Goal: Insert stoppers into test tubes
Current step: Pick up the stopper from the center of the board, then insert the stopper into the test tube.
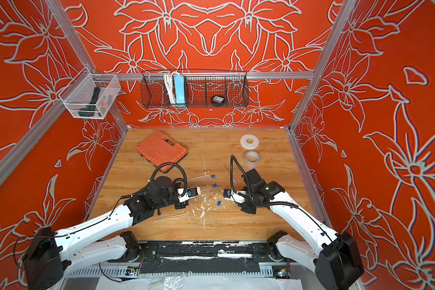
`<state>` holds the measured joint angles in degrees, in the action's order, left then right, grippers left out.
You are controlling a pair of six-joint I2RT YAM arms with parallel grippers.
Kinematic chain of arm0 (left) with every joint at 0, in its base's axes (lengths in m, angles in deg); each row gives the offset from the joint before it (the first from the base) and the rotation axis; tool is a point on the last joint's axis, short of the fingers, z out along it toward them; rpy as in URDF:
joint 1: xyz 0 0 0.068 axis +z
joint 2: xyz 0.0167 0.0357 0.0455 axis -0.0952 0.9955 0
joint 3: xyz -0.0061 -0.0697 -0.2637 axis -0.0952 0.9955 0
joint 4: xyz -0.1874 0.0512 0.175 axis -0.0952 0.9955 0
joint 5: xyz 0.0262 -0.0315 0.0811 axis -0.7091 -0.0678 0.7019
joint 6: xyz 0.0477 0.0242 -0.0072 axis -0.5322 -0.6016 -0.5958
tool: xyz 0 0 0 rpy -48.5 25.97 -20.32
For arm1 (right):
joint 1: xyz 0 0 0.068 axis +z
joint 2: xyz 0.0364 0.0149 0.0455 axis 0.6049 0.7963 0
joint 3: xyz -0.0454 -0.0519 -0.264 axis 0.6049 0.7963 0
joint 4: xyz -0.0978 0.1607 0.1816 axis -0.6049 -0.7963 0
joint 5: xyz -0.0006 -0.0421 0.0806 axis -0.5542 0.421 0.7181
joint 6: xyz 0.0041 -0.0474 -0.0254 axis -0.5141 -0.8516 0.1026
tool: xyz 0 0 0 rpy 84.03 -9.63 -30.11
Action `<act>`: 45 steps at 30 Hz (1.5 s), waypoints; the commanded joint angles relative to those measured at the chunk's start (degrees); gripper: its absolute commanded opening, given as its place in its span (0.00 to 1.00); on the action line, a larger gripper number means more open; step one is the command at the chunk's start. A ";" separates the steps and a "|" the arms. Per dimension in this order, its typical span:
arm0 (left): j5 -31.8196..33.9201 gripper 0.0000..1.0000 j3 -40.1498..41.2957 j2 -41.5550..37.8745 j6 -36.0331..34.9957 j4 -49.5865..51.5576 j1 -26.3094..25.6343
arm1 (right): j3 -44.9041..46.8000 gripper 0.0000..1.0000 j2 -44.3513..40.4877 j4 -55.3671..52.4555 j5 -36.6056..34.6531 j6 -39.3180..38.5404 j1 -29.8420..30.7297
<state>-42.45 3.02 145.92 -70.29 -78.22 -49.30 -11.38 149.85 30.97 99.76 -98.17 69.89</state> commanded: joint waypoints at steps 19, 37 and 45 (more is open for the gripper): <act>18.48 0.00 2.71 6.91 -17.52 -8.62 -8.94 | -7.36 0.15 1.44 1.75 10.30 12.04 4.91; 21.34 0.00 4.22 7.43 -18.87 -11.22 -11.22 | -11.64 0.14 8.79 3.38 13.20 13.90 6.96; 21.43 0.00 4.17 7.71 -18.51 -11.40 -11.45 | -12.08 0.14 9.82 3.70 12.92 14.31 7.84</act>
<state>-21.25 7.11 153.16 -88.45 -88.21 -60.29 -21.65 159.23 34.49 111.65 -84.27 77.19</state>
